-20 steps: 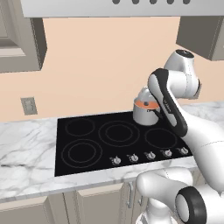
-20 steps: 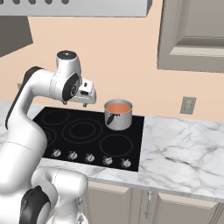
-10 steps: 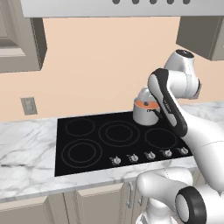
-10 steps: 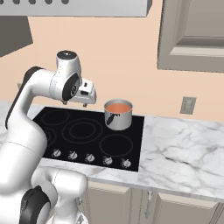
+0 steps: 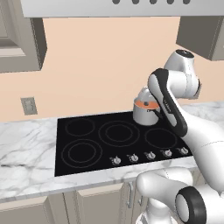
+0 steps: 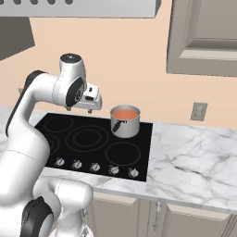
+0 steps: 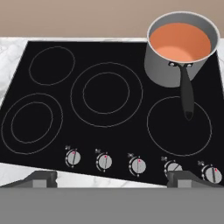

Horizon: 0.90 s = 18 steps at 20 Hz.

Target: Wait until the marinara sauce is simmered to a deep red color and then turn off the stove.

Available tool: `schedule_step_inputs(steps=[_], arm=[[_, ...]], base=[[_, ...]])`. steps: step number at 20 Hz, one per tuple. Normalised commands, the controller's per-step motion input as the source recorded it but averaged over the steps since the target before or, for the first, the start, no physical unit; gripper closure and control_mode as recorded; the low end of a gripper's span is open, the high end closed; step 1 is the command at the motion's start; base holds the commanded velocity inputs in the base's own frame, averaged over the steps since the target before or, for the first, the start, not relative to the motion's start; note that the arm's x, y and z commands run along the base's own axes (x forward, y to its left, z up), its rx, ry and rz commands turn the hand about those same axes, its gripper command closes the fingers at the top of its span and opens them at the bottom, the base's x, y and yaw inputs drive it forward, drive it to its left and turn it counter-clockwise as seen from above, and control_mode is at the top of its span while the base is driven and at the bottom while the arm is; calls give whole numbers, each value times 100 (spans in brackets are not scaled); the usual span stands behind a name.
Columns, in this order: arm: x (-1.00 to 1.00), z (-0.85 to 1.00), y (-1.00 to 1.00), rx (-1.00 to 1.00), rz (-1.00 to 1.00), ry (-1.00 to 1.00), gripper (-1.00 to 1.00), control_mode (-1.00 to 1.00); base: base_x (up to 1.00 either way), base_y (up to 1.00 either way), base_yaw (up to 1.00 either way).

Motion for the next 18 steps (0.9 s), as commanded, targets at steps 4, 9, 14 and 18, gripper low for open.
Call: schedule_step_inputs(steps=[4,9,14,18], arm=[[0,0,0,0,0,0,-100,-100],[0,0,0,0,0,0,-100,-100],[0,0,0,0,0,0,-100,-100],[0,0,0,0,0,0,-100,-100]], base=[[0,0,0],[0,0,0],[0,0,0],[0,0,0]])
